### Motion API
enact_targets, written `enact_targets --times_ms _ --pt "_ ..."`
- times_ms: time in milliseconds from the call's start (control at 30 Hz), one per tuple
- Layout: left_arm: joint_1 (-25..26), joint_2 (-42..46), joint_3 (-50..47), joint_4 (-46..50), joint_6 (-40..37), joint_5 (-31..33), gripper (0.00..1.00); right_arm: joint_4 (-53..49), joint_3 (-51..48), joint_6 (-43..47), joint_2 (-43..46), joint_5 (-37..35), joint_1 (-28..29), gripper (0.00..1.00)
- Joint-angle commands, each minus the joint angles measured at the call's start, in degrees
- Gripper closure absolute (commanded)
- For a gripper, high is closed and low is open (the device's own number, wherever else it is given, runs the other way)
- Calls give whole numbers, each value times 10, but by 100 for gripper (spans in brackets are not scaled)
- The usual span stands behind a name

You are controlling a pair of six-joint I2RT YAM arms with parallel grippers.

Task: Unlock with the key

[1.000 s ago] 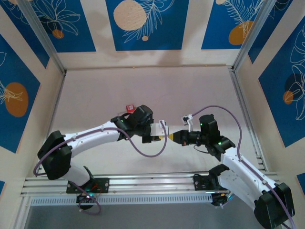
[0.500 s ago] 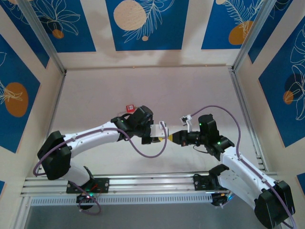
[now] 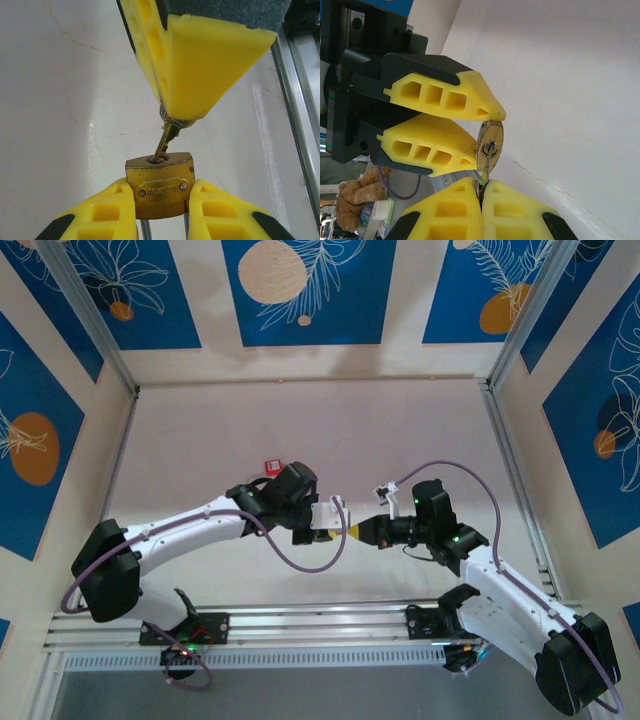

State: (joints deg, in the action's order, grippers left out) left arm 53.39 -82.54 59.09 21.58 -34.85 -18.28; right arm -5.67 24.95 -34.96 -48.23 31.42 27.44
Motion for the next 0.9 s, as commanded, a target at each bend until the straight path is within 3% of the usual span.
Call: enact_targets --times_ms 0,867 --pt "5 19 32 -22 0 -59 83 -11 -2 14 -6 3 6 100" --pt "19 -8 75 -4 23 -117 84 1 17 46 -54 -53 45 100"
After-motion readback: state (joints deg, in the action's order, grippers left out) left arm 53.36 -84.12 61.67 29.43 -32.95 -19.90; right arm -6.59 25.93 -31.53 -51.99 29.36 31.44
